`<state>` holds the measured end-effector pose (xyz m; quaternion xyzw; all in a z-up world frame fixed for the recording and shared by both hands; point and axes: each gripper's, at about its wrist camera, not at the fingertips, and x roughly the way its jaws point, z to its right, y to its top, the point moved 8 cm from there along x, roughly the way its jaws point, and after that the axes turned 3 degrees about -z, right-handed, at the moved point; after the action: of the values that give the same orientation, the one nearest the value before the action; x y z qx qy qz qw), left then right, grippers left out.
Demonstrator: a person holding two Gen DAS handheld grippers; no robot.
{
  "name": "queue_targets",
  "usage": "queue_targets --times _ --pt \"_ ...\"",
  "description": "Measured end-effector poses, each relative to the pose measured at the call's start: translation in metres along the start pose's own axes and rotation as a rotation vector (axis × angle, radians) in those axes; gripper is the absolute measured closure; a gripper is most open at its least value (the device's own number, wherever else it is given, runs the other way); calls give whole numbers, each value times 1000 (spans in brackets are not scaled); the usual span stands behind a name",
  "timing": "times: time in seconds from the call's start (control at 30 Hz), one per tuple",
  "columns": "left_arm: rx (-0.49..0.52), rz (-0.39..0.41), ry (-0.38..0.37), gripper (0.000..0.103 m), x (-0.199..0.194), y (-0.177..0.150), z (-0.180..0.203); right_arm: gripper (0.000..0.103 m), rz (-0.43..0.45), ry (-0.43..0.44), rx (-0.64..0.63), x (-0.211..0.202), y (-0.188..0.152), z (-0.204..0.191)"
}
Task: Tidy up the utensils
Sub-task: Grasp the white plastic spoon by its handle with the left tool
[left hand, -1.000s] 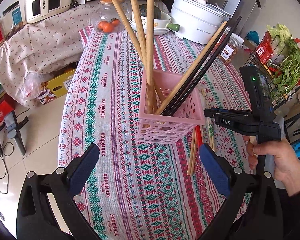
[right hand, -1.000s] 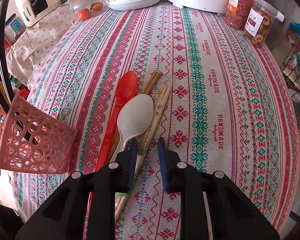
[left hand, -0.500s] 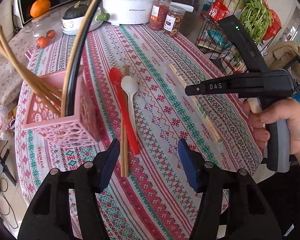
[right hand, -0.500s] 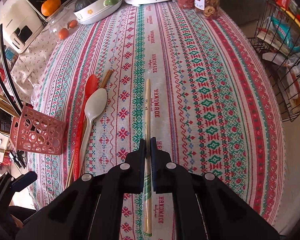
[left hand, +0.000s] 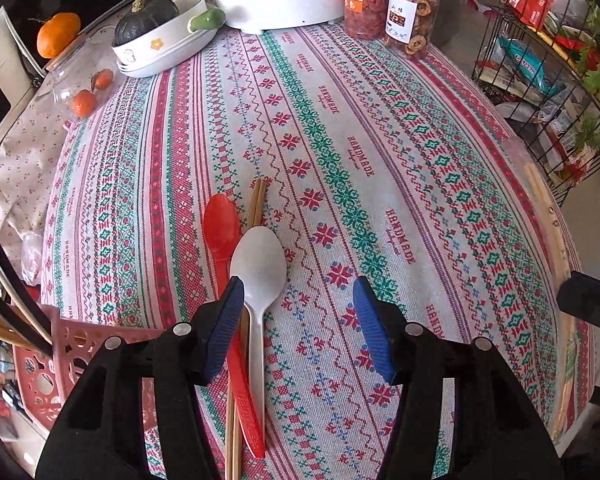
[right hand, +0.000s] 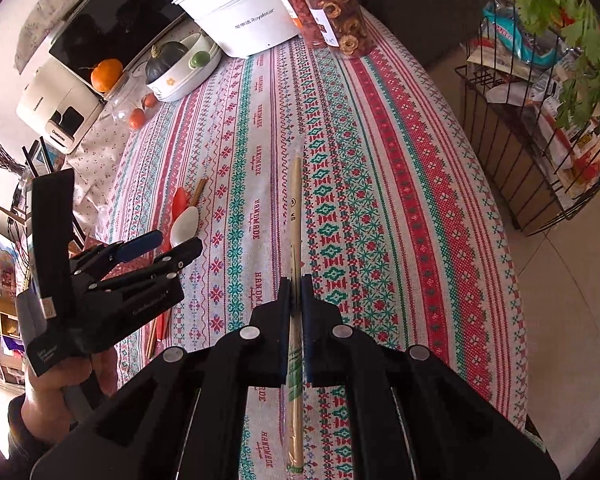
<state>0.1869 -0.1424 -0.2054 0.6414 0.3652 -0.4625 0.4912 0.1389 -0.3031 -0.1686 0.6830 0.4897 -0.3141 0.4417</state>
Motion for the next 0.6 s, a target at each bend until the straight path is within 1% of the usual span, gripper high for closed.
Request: queue_targets --times 0.1,0.2,0.33,0.43,0.53,0.6 --pt "6 -36 49 49 10 3 -6 98 5 20 3 -6 0 2" --pt "2 -40 82 49 13 8 -11 98 8 29 13 -8 1 6" --pt "-7 -71 101 49 23 10 -17 98 6 38 12 -8 0 4" --pt "-15 -96 94 49 30 8 -20 98 6 38 10 -7 0 2" --pt "-19 -87 83 53 31 9 -21 98 4 34 9 -6 0 2" --pt "-9 -80 95 62 30 9 -22 98 3 29 9 -5 1 2"
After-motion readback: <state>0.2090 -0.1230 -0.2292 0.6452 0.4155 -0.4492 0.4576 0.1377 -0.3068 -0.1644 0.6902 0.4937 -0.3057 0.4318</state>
